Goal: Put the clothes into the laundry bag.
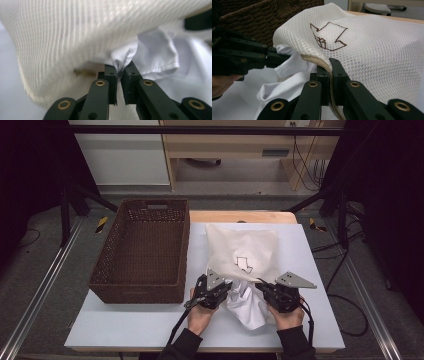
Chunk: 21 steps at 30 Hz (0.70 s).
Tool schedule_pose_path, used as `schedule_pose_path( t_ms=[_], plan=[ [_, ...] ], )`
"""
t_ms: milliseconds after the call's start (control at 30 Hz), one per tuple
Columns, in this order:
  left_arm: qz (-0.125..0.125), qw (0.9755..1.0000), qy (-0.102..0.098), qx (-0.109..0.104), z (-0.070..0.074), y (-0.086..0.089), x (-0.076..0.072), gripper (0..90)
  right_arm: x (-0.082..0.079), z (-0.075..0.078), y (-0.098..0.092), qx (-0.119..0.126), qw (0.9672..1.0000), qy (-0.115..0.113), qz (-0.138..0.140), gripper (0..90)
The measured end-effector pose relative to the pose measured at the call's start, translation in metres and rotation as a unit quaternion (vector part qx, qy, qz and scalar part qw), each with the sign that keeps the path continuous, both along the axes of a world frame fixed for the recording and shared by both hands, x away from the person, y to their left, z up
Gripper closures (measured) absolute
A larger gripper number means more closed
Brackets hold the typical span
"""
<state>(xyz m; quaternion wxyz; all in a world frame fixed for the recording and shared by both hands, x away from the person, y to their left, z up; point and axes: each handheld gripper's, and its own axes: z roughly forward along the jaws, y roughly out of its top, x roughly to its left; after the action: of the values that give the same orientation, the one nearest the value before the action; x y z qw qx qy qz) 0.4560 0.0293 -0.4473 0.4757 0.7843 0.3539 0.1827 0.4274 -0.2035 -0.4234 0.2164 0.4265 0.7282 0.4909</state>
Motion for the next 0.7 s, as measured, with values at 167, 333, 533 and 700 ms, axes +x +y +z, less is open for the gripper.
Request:
schedule_pose_path(
  t_ms=[167,333,533,700],
  plan=[
    [-0.014,0.9997,-0.004,0.02,0.014,-0.013,0.004,83.8,0.0,0.0,0.0,0.003,1.0,0.001,-0.001,87.1],
    [-0.025,0.9987,0.002,0.044,0.005,-0.041,0.015,84.6,0.0,0.001,0.0,0.003,1.0,0.001,0.0,87.2],
    [-0.006,0.998,0.004,0.063,-0.006,-0.054,0.036,84.6,0.0,0.0,0.0,0.003,1.0,0.002,0.0,87.2],
    [0.003,0.9967,-0.002,0.081,-0.009,-0.052,0.035,81.4,0.0,-0.002,0.002,-0.003,1.0,0.003,0.004,87.2]
  ],
)
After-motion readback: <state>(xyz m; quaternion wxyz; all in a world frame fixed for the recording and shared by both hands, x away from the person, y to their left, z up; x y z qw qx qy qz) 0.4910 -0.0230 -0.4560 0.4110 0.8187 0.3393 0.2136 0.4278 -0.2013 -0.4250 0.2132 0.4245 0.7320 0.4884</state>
